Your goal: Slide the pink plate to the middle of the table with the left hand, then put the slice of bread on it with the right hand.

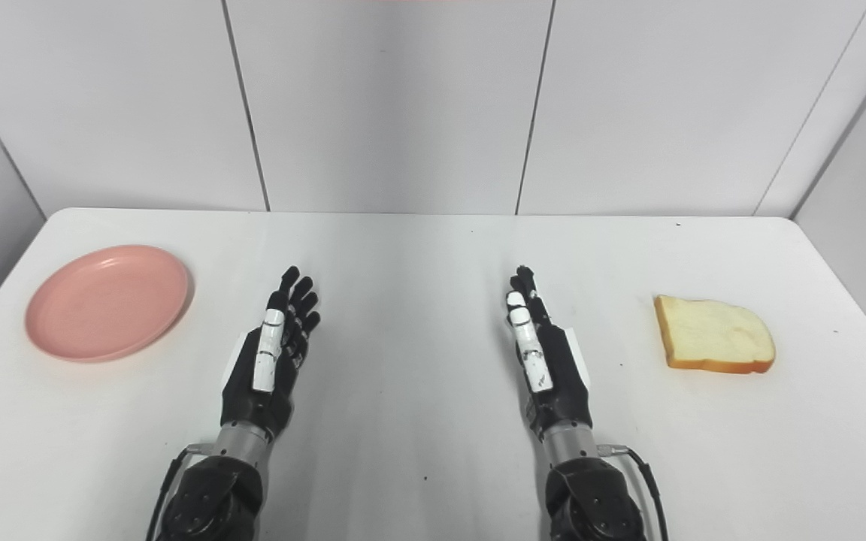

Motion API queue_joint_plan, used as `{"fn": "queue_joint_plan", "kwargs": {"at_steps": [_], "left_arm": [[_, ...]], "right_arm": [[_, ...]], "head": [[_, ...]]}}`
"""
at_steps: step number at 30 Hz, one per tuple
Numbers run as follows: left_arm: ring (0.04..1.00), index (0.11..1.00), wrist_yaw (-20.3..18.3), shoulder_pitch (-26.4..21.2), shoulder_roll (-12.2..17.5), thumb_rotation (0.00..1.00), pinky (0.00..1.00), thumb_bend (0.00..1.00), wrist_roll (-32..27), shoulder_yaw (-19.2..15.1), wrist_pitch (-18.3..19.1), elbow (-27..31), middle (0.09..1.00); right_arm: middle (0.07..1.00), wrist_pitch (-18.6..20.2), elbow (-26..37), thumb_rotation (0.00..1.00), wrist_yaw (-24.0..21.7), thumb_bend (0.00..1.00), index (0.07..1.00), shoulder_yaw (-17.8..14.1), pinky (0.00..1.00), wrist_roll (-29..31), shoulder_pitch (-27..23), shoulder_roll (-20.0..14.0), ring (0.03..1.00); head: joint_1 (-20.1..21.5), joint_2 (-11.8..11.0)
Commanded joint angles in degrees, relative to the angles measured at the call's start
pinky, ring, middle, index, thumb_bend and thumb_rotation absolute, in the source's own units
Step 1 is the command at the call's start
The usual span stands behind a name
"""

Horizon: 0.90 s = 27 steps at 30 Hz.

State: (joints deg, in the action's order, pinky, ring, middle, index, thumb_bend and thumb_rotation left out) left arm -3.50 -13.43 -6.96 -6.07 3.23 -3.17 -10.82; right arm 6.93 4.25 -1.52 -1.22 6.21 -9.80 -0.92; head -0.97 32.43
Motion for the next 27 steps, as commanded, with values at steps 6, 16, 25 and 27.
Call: {"fn": "queue_joint_plan", "kwargs": {"at_steps": [6,16,25,27], "left_arm": [[1.0,1.0,-0.8,-1.8,0.2,0.94,1.0,0.65,0.1,0.3,-0.8,1.7,1.0],[1.0,1.0,-0.8,-1.8,0.2,0.94,1.0,0.65,0.1,0.3,-0.8,1.5,1.0],[1.0,1.0,-0.8,-1.8,0.2,0.94,1.0,0.65,0.2,0.3,-1.0,1.3,1.0],[1.0,1.0,-0.7,-1.7,0.2,0.94,1.0,0.65,0.3,0.3,-0.9,1.4,1.0]], "right_arm": [[0.97,-2.9,1.7,0.88,0.1,0.56,0.977,-0.3,1.0,0.0,-1.7,0.5,0.973],[0.978,-2.8,1.5,0.88,-0.2,0.57,0.984,-0.4,1.0,0.3,-1.8,0.3,0.981],[0.978,-2.7,1.4,0.88,-0.3,0.59,0.983,-0.4,1.0,0.4,-1.8,0.3,0.98],[0.977,-2.7,1.4,0.88,-0.3,0.58,0.981,-0.4,1.0,0.5,-1.8,0.4,0.979]], "head": [[0.1,0.1],[0.2,0.0],[0.3,0.0],[0.2,0.0]]}}
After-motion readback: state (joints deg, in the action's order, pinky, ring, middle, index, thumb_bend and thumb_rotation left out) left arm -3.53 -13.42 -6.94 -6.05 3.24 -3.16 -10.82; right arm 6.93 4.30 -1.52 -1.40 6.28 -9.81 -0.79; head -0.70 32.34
